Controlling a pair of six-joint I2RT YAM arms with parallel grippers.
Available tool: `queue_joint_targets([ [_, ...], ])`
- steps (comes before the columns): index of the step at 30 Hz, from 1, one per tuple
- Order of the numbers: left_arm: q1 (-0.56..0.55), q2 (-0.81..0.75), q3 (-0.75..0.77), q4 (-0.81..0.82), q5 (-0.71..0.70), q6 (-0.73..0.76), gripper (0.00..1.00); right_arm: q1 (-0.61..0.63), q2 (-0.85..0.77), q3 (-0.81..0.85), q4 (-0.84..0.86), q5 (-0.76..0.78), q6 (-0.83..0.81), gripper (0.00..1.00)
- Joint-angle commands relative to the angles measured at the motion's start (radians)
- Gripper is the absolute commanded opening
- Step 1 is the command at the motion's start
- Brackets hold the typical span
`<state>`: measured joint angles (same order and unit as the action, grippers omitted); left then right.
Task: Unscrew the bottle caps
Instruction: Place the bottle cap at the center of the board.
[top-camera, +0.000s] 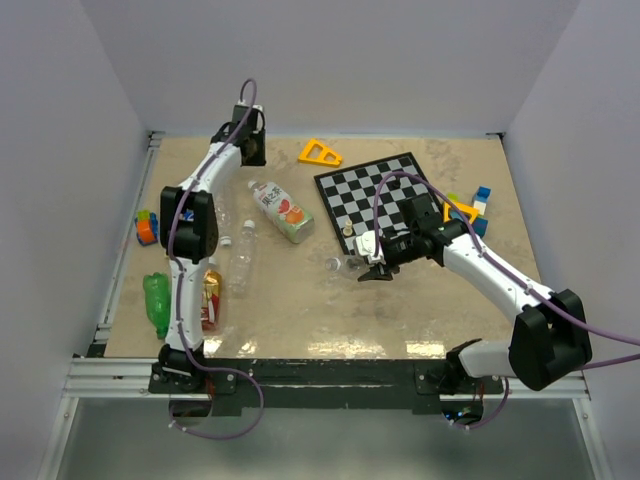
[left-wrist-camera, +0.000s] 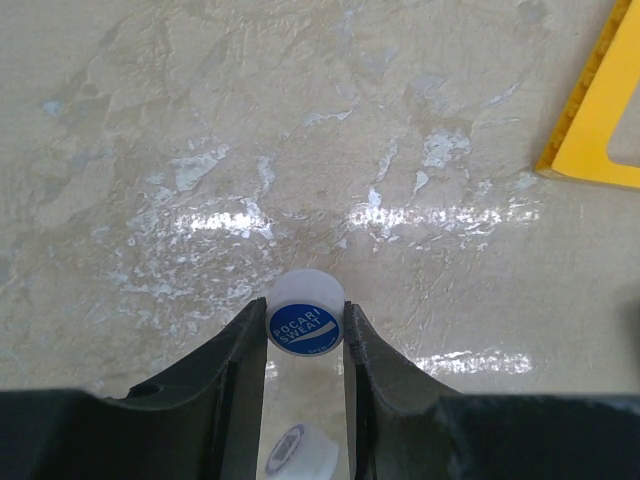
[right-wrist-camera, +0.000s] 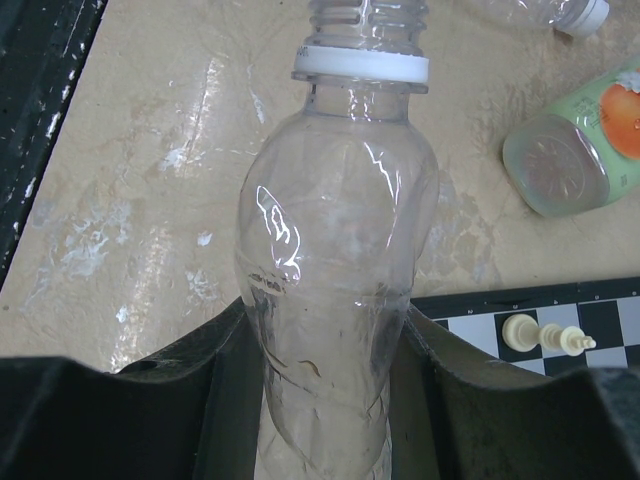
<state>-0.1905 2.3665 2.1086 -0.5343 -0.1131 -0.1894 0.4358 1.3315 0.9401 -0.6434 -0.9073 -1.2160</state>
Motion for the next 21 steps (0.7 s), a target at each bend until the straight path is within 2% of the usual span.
queue_joint_targets([
  [1, 0.003, 0.051, 0.082, 0.01, -0.013, 0.015, 0.02, 0.0, -0.017, 0.003, -0.006, -0.008, -0.008, 0.0],
  [4, 0.003, 0.089, 0.109, 0.011, -0.002, 0.011, 0.04, 0.0, -0.014, 0.002, -0.002, -0.004, -0.007, 0.0],
  [7, 0.002, 0.114, 0.128, 0.019, 0.016, 0.005, 0.11, 0.0, -0.008, 0.002, 0.001, 0.001, -0.004, 0.0],
  [9, 0.003, 0.123, 0.136, 0.022, 0.021, 0.002, 0.22, 0.0, -0.005, 0.002, 0.002, 0.002, -0.001, 0.0],
  [14, 0.003, 0.099, 0.149, 0.013, 0.013, -0.005, 0.59, -0.002, -0.003, 0.002, 0.005, 0.004, 0.006, 0.0],
  [16, 0.002, 0.067, 0.154, 0.013, 0.019, -0.005, 0.69, 0.0, -0.002, 0.002, 0.005, 0.004, 0.006, 0.0],
  [21, 0.002, -0.059, 0.143, 0.005, 0.082, -0.012, 0.74, 0.0, -0.005, 0.006, 0.005, -0.004, 0.012, 0.0],
])
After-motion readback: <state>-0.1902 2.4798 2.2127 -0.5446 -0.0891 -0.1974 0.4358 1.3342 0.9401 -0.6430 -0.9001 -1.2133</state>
